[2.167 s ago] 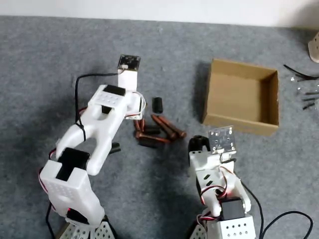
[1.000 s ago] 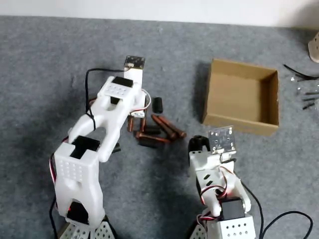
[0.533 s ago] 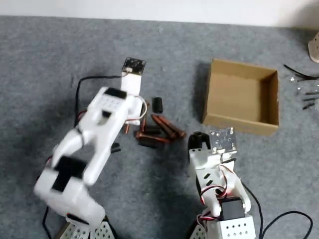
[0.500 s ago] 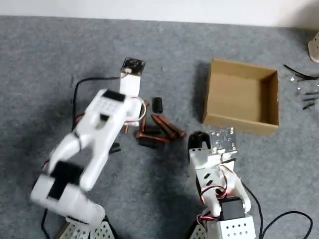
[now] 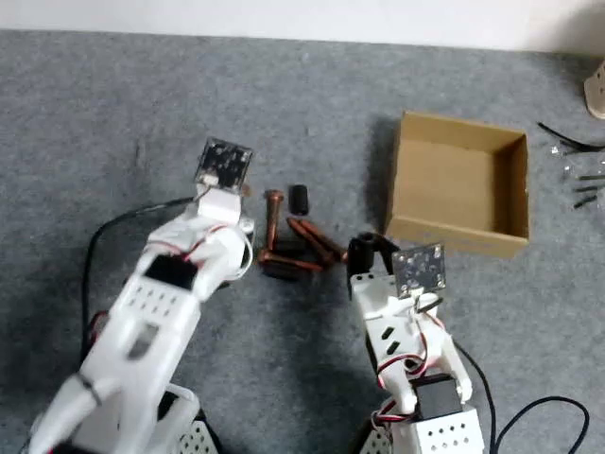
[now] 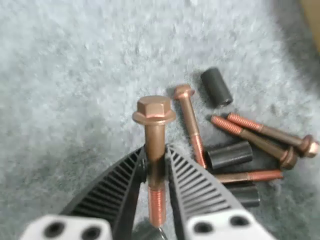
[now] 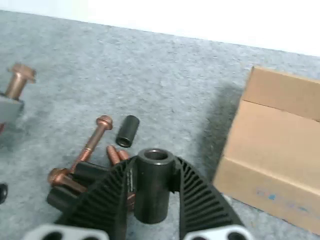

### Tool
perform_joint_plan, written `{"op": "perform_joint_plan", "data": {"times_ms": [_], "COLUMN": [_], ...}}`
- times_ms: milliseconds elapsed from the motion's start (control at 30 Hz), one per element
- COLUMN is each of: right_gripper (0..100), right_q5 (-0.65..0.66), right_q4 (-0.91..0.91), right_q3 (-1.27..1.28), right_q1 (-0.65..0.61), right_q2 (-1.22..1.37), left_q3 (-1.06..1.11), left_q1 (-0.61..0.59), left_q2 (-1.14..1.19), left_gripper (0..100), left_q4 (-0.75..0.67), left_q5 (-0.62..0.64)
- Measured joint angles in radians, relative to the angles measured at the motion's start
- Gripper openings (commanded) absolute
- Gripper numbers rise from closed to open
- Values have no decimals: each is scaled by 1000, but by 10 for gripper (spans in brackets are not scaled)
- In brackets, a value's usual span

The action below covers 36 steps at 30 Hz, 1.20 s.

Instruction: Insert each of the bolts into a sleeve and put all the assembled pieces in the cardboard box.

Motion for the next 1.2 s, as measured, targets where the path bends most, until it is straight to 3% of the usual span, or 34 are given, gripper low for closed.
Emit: {"op": "perform_joint_plan", "data": {"times_ms": [433, 600, 800, 1200], "right_gripper": [9, 9, 6, 6], "right_q5": [0, 51, 152, 158], "right_q4": [23, 23, -6, -164], "right_q3": [0, 0, 0, 0], "right_q1": [-176, -273, -350, -356], "right_q2": [0, 0, 0, 0], "left_q3": [319, 453, 511, 511], "left_q1": [0, 0, 0, 0], "left_q2": [-755, -1016, -1048, -1048], "left_gripper": [6, 6, 6, 6], "left_q4": [0, -98, -241, -262], "left_q5": [-2, -2, -2, -2]}}
